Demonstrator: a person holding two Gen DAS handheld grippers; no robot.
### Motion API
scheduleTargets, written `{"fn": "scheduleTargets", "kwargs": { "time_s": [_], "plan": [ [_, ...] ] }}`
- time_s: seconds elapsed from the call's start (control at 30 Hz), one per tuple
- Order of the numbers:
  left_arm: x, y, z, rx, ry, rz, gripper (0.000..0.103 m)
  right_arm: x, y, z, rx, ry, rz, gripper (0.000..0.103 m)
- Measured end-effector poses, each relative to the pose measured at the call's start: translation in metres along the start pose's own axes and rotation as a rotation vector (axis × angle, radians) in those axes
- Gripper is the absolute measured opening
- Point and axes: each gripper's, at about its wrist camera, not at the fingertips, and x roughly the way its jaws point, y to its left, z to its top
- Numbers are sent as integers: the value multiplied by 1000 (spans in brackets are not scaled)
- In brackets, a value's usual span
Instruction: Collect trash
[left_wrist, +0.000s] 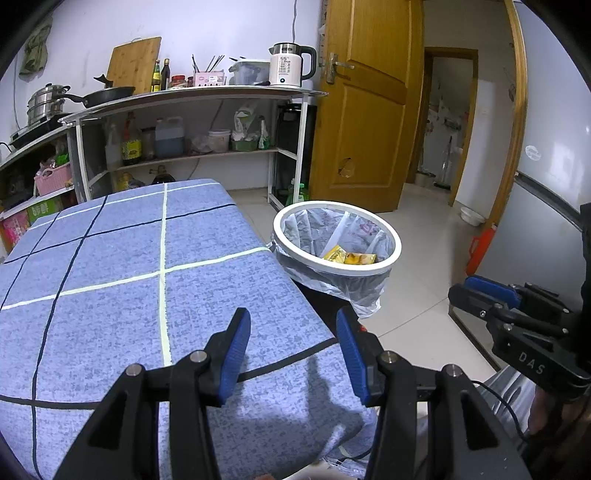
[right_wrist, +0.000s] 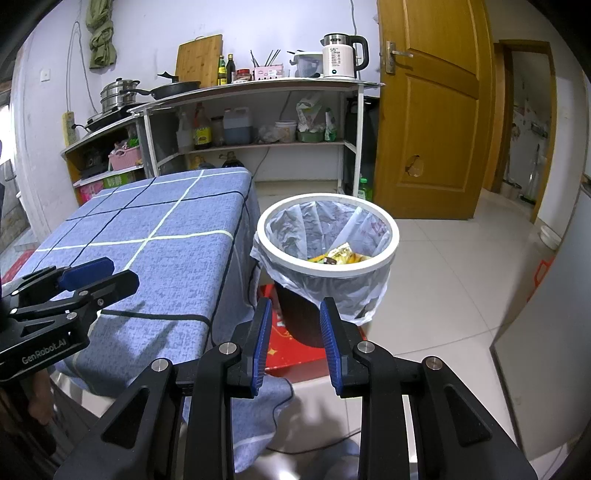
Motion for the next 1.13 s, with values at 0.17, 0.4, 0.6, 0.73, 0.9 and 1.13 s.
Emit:
{"fn": "scheduleTargets", "kwargs": {
  "time_s": [0.17,0.4,0.6,0.73,0.9,1.13],
  "plan": [
    [1,0,-1,-7,6,-2,51,0,1,-1,1,2,-1,28],
    [3,-1,0,-7,10,-4,51,1,1,0,1,2,-1,28],
    [3,-1,-1,-5,13,-1,51,1,0,-1,1,5,1,28],
    [4,-1,-1,-1,11,4,51,1,0,0,2,3,0,28],
    [5,-1,-1,-2,11,0,50,1,0,-1,1,3,0,28],
    [5,-2,-2,4,7,0,50,1,1,-1,2,3,-1,28]
  ]
}}
